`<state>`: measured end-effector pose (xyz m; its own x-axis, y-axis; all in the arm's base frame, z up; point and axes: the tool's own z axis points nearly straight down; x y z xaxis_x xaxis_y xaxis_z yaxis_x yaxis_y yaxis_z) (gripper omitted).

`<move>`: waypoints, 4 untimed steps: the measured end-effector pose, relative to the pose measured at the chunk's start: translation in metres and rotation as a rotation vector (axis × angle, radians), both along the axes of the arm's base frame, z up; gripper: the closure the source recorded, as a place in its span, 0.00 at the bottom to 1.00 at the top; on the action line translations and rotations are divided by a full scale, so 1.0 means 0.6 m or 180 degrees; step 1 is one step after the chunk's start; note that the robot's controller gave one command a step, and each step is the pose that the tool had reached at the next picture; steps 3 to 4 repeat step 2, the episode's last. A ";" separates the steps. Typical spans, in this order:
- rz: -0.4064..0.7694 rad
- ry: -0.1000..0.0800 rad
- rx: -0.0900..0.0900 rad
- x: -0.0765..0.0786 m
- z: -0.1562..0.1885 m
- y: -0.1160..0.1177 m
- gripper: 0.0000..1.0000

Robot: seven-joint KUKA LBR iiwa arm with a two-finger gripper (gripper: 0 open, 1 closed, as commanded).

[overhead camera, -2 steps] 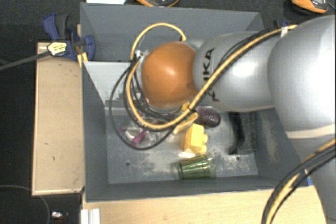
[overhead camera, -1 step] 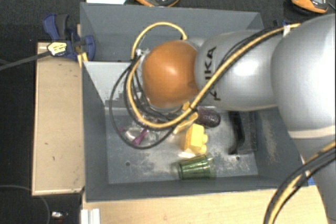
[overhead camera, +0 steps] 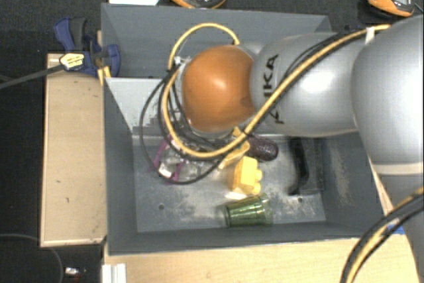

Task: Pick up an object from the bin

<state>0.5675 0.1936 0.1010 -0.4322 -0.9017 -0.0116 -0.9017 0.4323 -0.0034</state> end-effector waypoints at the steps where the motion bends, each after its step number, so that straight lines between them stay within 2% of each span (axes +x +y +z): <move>1: -0.0005 0.0013 -0.0002 -0.001 0.059 0.000 1.00; 2: -0.0011 0.0023 -0.0002 -0.003 0.118 0.000 1.00; 4: -0.0011 0.0023 -0.0002 -0.003 0.118 0.000 1.00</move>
Offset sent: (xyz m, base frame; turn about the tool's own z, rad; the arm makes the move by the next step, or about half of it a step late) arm -0.0013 -0.0003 0.0971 0.0005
